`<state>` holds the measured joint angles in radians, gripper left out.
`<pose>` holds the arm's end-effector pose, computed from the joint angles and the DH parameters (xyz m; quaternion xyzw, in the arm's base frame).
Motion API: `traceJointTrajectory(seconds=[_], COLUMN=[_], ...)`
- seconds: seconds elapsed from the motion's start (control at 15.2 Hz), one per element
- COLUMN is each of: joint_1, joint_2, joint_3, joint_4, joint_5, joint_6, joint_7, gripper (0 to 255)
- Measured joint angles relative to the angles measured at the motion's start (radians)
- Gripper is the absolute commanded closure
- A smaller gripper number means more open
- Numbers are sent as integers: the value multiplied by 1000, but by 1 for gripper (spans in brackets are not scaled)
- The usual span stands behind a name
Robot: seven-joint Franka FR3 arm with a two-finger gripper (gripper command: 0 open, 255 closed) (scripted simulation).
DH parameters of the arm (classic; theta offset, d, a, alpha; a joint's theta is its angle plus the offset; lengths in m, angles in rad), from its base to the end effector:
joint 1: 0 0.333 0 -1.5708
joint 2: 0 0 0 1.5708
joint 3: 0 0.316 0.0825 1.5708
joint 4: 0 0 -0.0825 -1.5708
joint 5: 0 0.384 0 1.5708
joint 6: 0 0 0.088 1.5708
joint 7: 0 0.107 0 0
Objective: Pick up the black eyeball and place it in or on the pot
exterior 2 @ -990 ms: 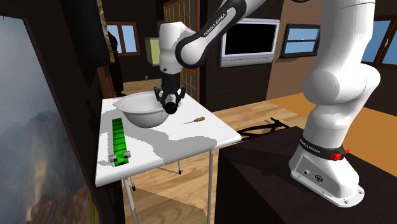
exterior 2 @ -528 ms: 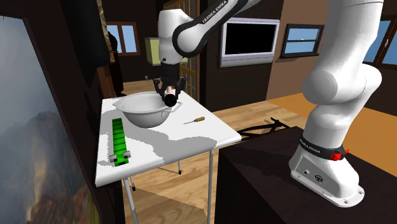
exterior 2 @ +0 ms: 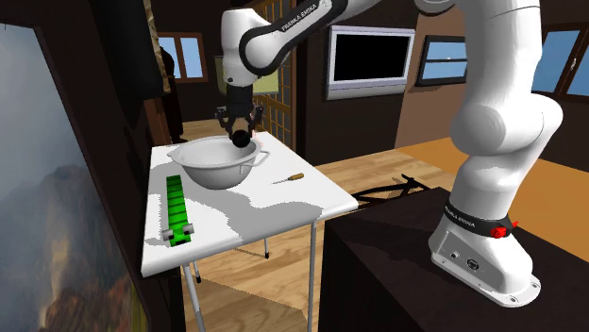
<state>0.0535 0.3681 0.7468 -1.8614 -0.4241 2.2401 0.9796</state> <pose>0.4733 0.4220 0.3785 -0.9966 -0.0085 -0.0800 0.0176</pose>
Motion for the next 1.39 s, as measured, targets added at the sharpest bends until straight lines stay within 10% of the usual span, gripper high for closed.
traceJointTrajectory(seconds=[0.59,0.99,1.39], joint_1=[164,390,365], joint_2=[349,717,717], joint_3=[-108,-196,-197], joint_4=[541,1232,1146], joint_5=[-113,-143,-152], joint_6=[-209,-462,-389], joint_7=[-80,-227,-204], gripper=[255,255,255])
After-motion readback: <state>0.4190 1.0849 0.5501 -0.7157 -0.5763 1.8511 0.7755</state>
